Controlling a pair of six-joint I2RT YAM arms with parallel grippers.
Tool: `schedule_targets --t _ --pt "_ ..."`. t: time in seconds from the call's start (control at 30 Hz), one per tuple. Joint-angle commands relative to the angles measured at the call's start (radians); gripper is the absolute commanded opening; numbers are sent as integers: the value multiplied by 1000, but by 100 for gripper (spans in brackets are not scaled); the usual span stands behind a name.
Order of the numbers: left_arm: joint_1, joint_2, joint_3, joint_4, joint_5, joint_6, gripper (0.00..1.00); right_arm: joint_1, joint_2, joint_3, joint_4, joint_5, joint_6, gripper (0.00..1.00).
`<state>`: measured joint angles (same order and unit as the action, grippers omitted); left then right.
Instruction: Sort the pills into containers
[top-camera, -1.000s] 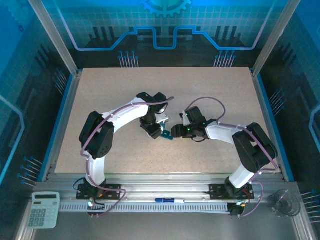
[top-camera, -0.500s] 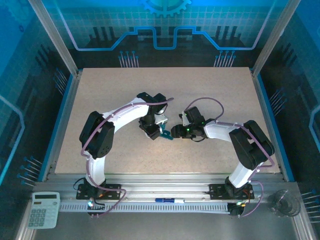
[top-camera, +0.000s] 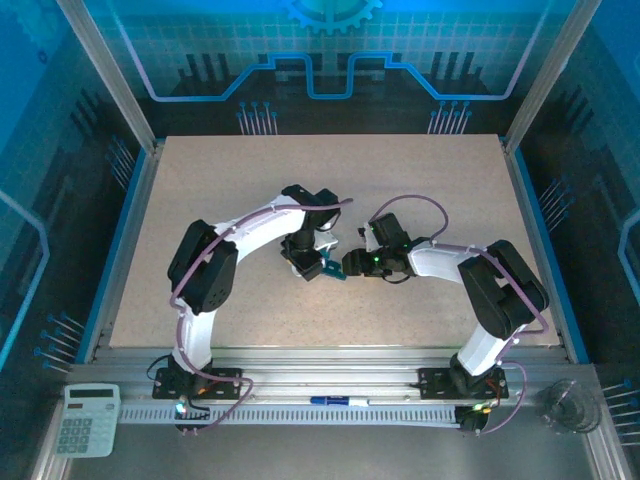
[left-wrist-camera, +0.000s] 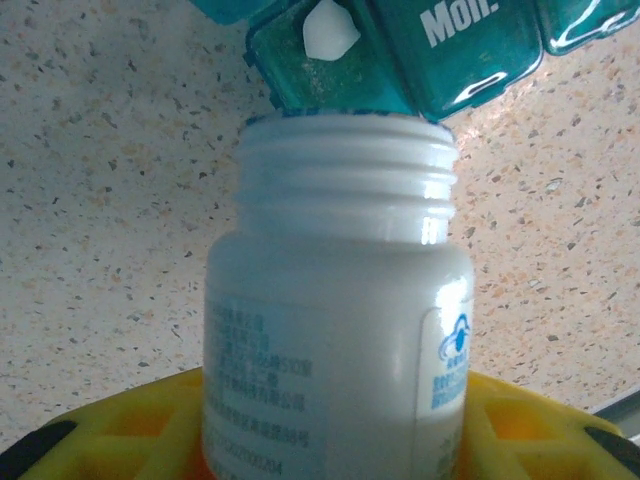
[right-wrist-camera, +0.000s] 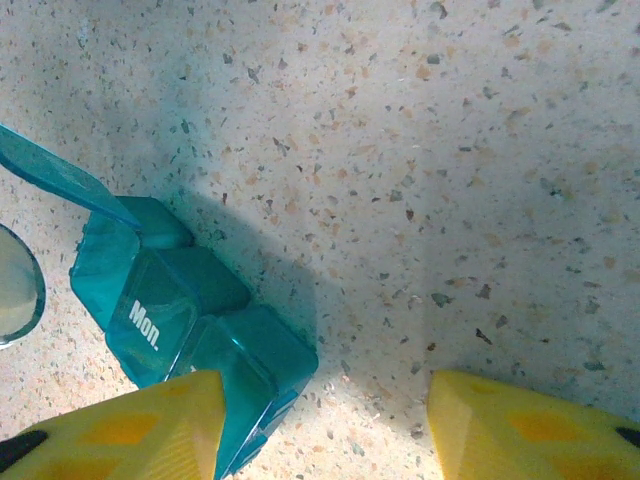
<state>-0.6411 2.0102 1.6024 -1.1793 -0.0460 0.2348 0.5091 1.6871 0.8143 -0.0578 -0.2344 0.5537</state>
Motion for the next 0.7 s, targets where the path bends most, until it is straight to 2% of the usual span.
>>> schedule_targets --t 0.0,0.67 --pt "-12 31 38 -57 -23 -14 0 -4 29 5 3 -14 -5 58" --pt "-34 92 104 -102 -77 -3 0 -4 35 3 6 -14 -1 58"
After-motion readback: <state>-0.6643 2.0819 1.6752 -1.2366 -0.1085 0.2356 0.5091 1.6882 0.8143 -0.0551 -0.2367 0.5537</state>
